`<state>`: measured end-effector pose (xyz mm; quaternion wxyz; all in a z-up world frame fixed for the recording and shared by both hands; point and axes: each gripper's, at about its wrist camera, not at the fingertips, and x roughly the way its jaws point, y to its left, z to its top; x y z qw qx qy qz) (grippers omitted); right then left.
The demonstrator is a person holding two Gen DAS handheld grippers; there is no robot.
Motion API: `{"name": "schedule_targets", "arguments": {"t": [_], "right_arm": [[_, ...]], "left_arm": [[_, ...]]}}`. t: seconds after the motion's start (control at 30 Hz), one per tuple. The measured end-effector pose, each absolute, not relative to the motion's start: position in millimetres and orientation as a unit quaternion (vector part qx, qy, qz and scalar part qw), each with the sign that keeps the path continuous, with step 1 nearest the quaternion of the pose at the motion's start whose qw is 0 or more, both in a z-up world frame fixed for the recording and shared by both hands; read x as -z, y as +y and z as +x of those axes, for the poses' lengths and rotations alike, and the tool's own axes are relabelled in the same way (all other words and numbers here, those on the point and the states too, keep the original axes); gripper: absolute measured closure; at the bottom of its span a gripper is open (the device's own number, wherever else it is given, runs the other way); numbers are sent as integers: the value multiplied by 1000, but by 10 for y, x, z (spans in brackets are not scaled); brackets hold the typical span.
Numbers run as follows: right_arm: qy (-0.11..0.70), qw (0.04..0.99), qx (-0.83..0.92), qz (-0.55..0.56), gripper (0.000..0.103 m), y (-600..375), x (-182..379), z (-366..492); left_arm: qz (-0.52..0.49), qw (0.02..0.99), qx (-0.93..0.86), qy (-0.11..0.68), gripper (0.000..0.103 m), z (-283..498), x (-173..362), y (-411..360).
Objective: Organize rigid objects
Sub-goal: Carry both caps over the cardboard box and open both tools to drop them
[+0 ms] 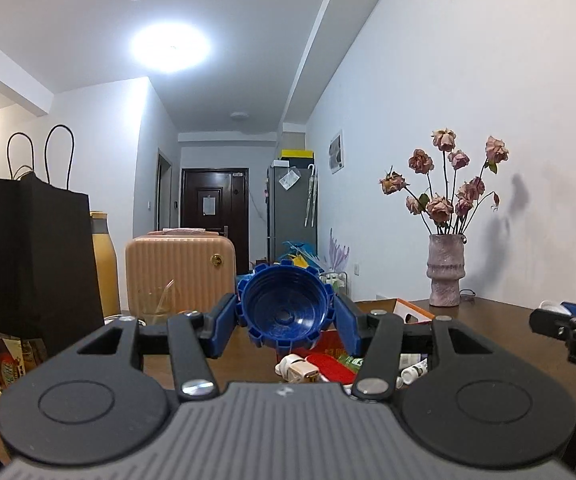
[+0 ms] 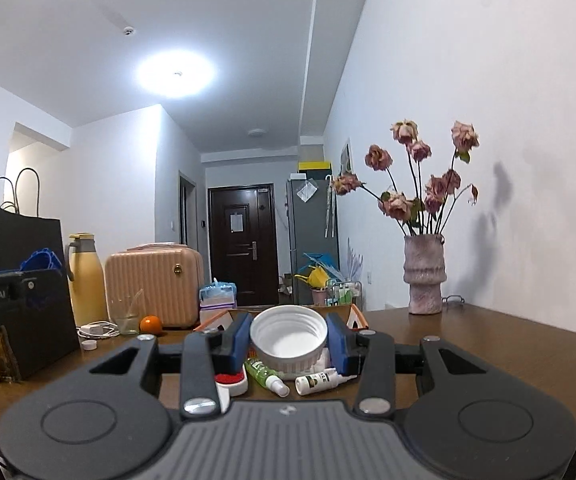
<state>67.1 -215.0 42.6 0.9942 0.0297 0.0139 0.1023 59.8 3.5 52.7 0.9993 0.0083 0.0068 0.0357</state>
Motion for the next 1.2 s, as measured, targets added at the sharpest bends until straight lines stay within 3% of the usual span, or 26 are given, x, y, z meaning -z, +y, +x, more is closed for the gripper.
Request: {"name": "schedule_targets", "arguments": {"t": [0.4, 0.67, 0.97, 1.2], "right_arm": [[40, 993, -108, 33, 63, -2168, -327, 737], [63, 992, -101, 33, 63, -2290, -331, 1188], [120, 980, -156, 14, 63, -2446, -769, 2833], [242, 953, -184, 0, 63, -2407, -846, 4896]], "left_arm": [[25, 999, -18, 39, 50, 673, -367, 19], [27, 997, -8, 67, 50, 1310, -352, -18], [20, 993, 33, 115, 50, 3205, -716, 96], [23, 959, 51, 278, 50, 5380, -584, 130]]}}
